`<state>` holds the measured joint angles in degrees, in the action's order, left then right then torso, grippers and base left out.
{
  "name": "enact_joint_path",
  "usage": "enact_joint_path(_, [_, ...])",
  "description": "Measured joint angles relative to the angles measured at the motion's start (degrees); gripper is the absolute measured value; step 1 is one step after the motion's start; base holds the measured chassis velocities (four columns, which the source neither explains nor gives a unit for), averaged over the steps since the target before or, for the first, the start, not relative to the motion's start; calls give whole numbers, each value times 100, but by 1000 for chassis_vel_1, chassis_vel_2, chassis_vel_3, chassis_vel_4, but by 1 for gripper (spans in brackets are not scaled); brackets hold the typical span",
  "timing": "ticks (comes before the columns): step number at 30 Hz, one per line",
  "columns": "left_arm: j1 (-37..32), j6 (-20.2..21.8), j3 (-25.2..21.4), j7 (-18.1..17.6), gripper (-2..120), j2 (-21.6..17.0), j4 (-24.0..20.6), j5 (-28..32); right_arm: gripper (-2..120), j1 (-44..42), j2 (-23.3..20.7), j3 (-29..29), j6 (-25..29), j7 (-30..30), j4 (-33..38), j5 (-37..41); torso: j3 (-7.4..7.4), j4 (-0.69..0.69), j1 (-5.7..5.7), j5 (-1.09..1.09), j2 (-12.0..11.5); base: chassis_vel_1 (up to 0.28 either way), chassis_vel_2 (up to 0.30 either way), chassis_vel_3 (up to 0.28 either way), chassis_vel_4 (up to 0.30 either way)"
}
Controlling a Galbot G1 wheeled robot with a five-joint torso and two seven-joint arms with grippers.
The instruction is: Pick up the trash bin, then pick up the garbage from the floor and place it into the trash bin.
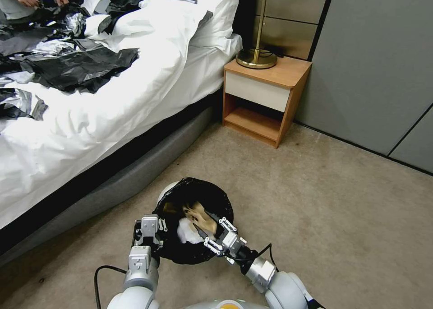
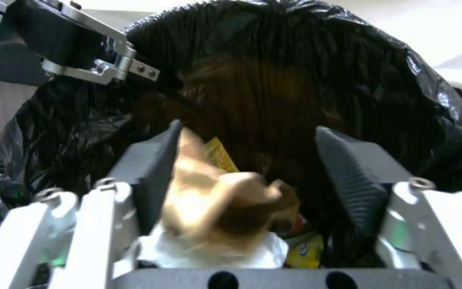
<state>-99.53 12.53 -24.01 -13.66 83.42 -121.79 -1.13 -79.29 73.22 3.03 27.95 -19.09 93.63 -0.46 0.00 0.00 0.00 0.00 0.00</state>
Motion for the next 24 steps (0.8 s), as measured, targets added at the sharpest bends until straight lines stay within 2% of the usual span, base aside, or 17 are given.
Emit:
enact_joint_path(2, [-1, -1, 0, 0, 0, 1, 0, -2, 69, -6, -1, 0, 0, 6, 7, -2, 0, 0, 0, 0, 0, 0, 0, 0, 0])
enact_joint_path(4, [-5, -1, 3, 0, 0, 2, -1, -5, 81, -13, -5, 1, -9, 13, 45, -4, 0, 0, 0, 0, 0, 0, 0, 0, 0])
enact_joint_path(6, [-9, -1, 3, 0, 0, 4, -3, -5, 84, -12, -6, 1, -15, 15, 60, -5, 0, 0, 0, 0, 0, 0, 0, 0, 0])
enact_joint_path(8, [-9, -2, 4, 0, 0, 11, -4, -6, 96, -12, -9, 5, -25, 17, 134, -5, 0, 0, 0, 0, 0, 0, 0, 0, 0])
enact_joint_path(9, [-6, -2, 4, 0, 0, 14, -4, -7, 97, -20, -12, 11, -27, 20, 197, -6, 0, 0, 0, 0, 0, 0, 0, 0, 0])
enact_joint_path(12, [23, -3, 7, 0, 0, 20, 15, -10, 100, -69, -22, 20, -34, 80, 477, -4, 0, 1, 0, 1, 0, 0, 0, 0, 0])
enact_joint_path(13, [58, -3, 8, 0, 0, 23, 63, -16, 100, -117, -26, 24, -66, 158, 828, 1, 1, -1, 0, 0, 0, 0, 0, 0, 0])
enact_joint_path(14, [58, -3, 8, 0, 0, 23, 63, -16, 100, -117, -26, 24, -66, 158, 828, 1, 1, -1, 0, 0, 0, 0, 0, 0, 0])
enact_joint_path(16, [121, -3, 24, 0, 0, 32, 146, -31, 100, -174, -18, 71, -130, 276, 1392, 19, 1, 0, 0, -1, 0, 0, 0, 0, 0])
enact_joint_path(18, [142, -2, 30, 0, 0, 37, 178, -37, 100, -195, -6, 100, -161, 334, 1607, 37, 1, 0, 0, 0, 0, 0, 0, 0, 0])
enact_joint_path(21, [173, 1, 43, 1, 0, 44, 242, -47, 100, -331, 66, 330, -266, 667, 2350, 131, 0, 0, 0, -1, 0, 0, 0, 0, 0])
enact_joint_path(24, [173, 1, 33, 1, 0, 34, 256, -45, 100, -447, 141, 517, -279, 904, 2601, 165, 0, 0, 0, -1, -1, 0, 0, 0, 0])
